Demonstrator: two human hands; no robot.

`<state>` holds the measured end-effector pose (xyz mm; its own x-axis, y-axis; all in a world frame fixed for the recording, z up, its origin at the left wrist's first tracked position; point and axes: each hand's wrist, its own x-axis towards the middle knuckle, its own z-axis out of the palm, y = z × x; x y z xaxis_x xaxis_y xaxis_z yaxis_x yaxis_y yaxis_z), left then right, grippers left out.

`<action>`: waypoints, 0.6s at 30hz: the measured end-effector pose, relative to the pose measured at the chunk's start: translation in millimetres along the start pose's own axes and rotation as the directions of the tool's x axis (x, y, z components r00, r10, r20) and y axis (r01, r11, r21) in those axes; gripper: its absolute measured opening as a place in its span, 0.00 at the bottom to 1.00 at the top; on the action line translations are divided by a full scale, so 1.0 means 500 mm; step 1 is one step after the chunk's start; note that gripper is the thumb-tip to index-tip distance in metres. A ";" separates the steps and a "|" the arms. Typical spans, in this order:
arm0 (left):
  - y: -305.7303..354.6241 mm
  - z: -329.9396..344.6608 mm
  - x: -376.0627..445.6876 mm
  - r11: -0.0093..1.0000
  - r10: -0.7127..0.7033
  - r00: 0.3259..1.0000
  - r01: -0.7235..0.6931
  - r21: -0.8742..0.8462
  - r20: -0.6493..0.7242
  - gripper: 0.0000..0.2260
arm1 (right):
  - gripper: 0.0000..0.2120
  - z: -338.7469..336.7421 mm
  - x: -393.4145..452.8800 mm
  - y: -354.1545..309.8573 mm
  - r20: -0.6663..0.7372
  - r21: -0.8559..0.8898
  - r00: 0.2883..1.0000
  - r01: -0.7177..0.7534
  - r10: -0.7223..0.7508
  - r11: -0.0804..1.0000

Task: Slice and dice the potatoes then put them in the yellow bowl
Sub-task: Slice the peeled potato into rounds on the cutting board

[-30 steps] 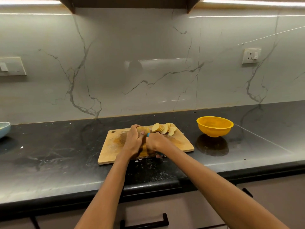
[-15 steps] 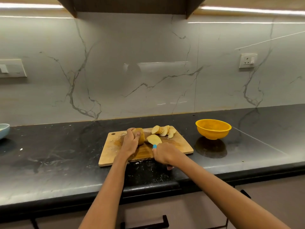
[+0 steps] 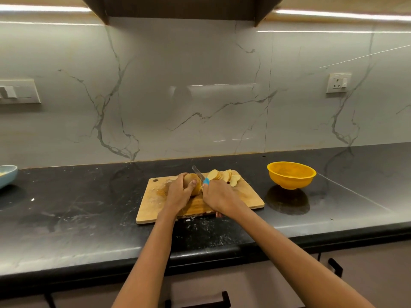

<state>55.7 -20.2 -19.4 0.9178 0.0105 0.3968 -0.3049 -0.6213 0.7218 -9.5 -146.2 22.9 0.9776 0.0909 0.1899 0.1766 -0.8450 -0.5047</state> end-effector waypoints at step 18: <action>0.001 0.003 -0.002 1.000 0.017 1.000 -0.017 0.018 0.003 0.18 | 0.15 0.039 0.028 0.001 0.119 -0.015 0.988 -0.097 0.098 0.995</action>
<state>54.9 -21.5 -20.3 0.9132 -0.0028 0.4074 -0.3162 -0.6356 0.7043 6.7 -135.1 9.0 0.9969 0.0697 0.0374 0.0790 -0.8576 -0.5082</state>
